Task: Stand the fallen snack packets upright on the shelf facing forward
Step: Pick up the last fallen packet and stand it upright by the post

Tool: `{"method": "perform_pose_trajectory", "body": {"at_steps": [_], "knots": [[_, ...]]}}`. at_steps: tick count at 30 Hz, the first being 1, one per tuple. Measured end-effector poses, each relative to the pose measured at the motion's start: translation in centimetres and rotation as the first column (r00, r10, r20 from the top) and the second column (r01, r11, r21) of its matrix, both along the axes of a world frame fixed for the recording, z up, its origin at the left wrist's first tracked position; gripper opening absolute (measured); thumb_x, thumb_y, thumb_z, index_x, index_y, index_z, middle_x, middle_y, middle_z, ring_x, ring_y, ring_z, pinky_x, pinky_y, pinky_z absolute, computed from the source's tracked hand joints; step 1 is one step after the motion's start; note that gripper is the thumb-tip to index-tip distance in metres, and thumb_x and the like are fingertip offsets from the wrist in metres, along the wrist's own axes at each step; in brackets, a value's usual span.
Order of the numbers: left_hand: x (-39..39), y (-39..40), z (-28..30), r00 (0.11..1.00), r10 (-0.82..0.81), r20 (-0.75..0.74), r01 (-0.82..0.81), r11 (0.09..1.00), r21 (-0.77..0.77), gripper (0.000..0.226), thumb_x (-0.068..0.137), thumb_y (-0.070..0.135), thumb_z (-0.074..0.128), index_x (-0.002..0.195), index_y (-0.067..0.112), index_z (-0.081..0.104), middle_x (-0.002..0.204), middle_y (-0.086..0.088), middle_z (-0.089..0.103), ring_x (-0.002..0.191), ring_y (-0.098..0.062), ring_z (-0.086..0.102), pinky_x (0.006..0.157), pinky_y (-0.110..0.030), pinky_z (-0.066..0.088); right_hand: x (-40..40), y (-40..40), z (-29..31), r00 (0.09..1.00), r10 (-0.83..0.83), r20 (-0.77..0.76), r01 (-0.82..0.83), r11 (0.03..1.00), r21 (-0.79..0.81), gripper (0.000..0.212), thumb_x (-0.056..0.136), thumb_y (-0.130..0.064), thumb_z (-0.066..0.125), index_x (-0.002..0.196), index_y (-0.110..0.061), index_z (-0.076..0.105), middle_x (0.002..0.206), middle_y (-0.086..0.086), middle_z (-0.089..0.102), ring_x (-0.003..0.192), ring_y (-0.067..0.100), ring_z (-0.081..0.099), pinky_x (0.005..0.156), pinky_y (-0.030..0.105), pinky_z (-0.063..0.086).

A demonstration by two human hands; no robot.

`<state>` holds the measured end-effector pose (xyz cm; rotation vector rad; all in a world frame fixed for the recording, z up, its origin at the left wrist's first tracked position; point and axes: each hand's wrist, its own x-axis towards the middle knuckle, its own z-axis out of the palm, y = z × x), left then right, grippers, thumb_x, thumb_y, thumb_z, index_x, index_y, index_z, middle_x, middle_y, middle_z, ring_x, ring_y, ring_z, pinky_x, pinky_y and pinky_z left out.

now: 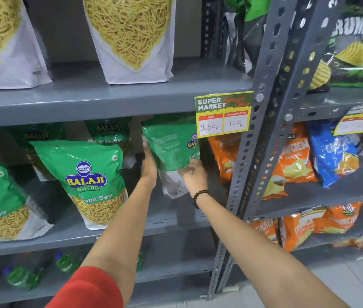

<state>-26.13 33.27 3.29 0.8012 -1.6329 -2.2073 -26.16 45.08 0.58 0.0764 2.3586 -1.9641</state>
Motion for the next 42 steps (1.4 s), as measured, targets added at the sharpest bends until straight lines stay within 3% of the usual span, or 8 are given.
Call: {"method": "perform_pose_trajectory", "body": {"at_steps": [3, 6, 10, 16, 22, 26, 30, 42], "knots": [[-0.7, -1.1, -2.3, 0.986, 0.142, 0.083, -0.131, 0.984, -0.12, 0.09, 0.07, 0.084, 0.025, 0.106, 0.011, 0.062, 0.118, -0.009, 0.064, 0.103, -0.028, 0.062, 0.101, -0.046, 0.046, -0.4, 0.4, -0.5, 0.987, 0.157, -0.015, -0.155, 0.982, 0.106, 0.087, 0.057, -0.033, 0.072, 0.136, -0.02, 0.039, 0.132, 0.003, 0.055, 0.124, 0.023, 0.052, 0.1, 0.035, 0.047], [-0.2, -0.4, -2.2, 0.989, 0.065, 0.13, -0.042, 0.984, -0.17, 0.081, 0.079, 0.078, 0.021, 0.106, 0.013, 0.063, 0.124, -0.017, 0.064, 0.113, -0.033, 0.059, 0.103, -0.05, 0.043, 0.2, 1.2, -0.7, 0.989, 0.15, -0.003, -0.149, 0.982, 0.12, 0.1, 0.057, -0.035, 0.083, 0.14, -0.018, 0.031, 0.141, 0.003, 0.041, 0.131, 0.023, 0.042, 0.109, 0.038, 0.038], [0.6, 1.3, -1.6, 0.982, -0.07, 0.174, 0.104, 0.975, -0.199, 0.079, 0.088, 0.068, 0.021, 0.133, 0.01, 0.05, 0.134, -0.012, 0.054, 0.122, -0.033, 0.052, 0.105, -0.048, 0.042, 0.4, 0.7, -1.2, 0.989, 0.134, -0.058, -0.117, 0.964, 0.239, 0.088, 0.048, -0.046, 0.085, 0.12, -0.012, 0.047, 0.12, 0.006, 0.047, 0.11, 0.024, 0.054, 0.094, 0.041, 0.051], [0.4, 0.7, -3.2, 0.974, 0.122, 0.192, -0.083, 0.976, -0.202, 0.071, 0.093, 0.059, 0.024, 0.107, 0.001, 0.062, 0.073, -0.01, 0.068, 0.056, -0.023, 0.063, 0.069, -0.039, 0.058, -0.9, 3.1, -1.4, 0.989, 0.143, -0.022, -0.141, 0.986, 0.085, 0.049, 0.082, -0.018, 0.063, 0.126, -0.008, 0.042, 0.127, 0.014, 0.057, 0.116, 0.029, 0.056, 0.09, 0.033, 0.045], [-0.3, -0.4, -2.8, 0.993, -0.089, 0.082, 0.098, 0.989, -0.107, 0.05, 0.098, 0.039, 0.038, 0.139, 0.011, 0.042, 0.147, -0.009, 0.043, 0.134, -0.027, 0.041, 0.112, -0.036, 0.033, -1.9, 3.3, -1.7, 0.98, -0.199, -0.025, 0.201, 0.974, 0.107, 0.045, 0.092, -0.019, 0.053, 0.13, 0.001, 0.04, 0.131, 0.021, 0.053, 0.12, 0.033, 0.053, 0.095, 0.032, 0.043], [1.0, 0.4, -1.9, 0.95, -0.311, -0.03, 0.305, 0.945, -0.122, 0.039, 0.097, 0.018, 0.044, 0.136, 0.012, 0.044, 0.129, -0.002, 0.053, 0.118, -0.016, 0.048, 0.095, -0.025, 0.034, -2.0, 3.2, -2.2, 0.979, -0.204, -0.018, 0.205, 0.974, 0.093, 0.028, 0.091, -0.014, 0.05, 0.115, 0.0, 0.056, 0.118, 0.02, 0.063, 0.1, 0.025, 0.06, 0.078, 0.023, 0.038], [1.3, 0.4, -2.9, 0.932, -0.357, -0.065, 0.35, 0.932, -0.093, 0.044, 0.087, 0.011, 0.058, 0.131, 0.011, 0.047, 0.12, -0.004, 0.06, 0.101, -0.016, 0.061, 0.071, -0.016, 0.046, -1.7, 3.5, -2.9, 0.999, -0.051, -0.016, 0.049, 0.996, -0.08, 0.063, 0.078, -0.016, 0.065, 0.136, -0.01, 0.041, 0.142, 0.009, 0.044, 0.13, 0.025, 0.043, 0.107, 0.037, 0.035], [1.8, 1.3, -3.3, 0.975, -0.217, -0.039, 0.198, 0.942, -0.271, 0.051, 0.076, 0.004, 0.074, 0.123, 0.004, 0.054, 0.126, -0.016, 0.062, 0.105, -0.024, 0.06, 0.094, -0.038, 0.049, -1.1, 3.4, -3.5, 0.995, -0.027, -0.096, 0.028, 1.0, 0.01, 0.046, 0.082, -0.02, 0.067, 0.125, -0.011, 0.053, 0.119, 0.01, 0.065, 0.107, 0.026, 0.062, 0.089, 0.037, 0.051]]}}
